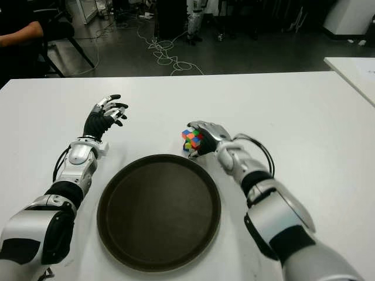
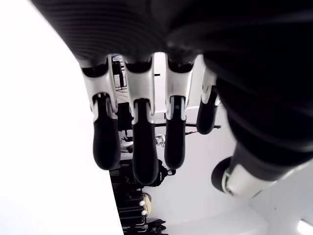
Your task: Pick up the Rubik's Cube and put it in the plate
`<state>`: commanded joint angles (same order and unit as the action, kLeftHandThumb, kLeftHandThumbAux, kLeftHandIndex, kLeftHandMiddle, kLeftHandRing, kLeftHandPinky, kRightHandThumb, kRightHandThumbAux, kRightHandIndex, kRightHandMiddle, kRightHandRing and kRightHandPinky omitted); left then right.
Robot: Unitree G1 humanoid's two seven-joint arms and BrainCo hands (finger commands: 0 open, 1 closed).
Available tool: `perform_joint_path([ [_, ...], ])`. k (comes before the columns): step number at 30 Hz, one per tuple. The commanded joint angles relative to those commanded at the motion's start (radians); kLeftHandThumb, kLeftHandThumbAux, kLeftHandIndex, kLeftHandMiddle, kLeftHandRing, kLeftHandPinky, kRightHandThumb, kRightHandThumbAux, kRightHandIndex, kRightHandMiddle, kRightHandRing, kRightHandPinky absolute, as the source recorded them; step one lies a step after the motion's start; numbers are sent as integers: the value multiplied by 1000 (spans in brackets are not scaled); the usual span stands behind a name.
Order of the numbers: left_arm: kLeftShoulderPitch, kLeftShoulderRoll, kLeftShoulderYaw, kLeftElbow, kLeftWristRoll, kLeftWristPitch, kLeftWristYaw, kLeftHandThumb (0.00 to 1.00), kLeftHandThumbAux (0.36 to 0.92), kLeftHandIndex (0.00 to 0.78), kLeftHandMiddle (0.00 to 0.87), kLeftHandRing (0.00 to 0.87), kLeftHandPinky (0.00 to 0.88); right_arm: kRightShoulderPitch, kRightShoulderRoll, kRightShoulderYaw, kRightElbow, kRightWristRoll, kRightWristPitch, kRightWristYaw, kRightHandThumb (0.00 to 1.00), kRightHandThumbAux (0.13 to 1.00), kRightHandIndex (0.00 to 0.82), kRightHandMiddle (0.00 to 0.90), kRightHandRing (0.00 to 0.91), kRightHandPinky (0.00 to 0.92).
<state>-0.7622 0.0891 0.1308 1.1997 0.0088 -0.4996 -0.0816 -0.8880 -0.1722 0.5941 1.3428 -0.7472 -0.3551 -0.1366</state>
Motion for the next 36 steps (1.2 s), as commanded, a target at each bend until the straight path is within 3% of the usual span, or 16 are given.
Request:
perform_joint_path([
  [15, -1, -7, 8, -2, -12, 0, -5, 324, 691, 208, 390, 486, 563, -2, -7, 12, -5, 12, -3, 0, 0, 823, 197, 219, 250, 250],
  [29, -2, -7, 5, -2, -9, 4, 0, 316, 694, 218, 394, 493, 567, -4, -10, 20, -7, 14, -9, -5, 0, 791, 140, 179, 204, 190],
  [36, -3, -8, 6, -3, -10, 10, 2, 317, 702, 218, 395, 495, 567, 5, -8, 10, -12, 22, -1, -85, 0, 813, 184, 216, 238, 238],
])
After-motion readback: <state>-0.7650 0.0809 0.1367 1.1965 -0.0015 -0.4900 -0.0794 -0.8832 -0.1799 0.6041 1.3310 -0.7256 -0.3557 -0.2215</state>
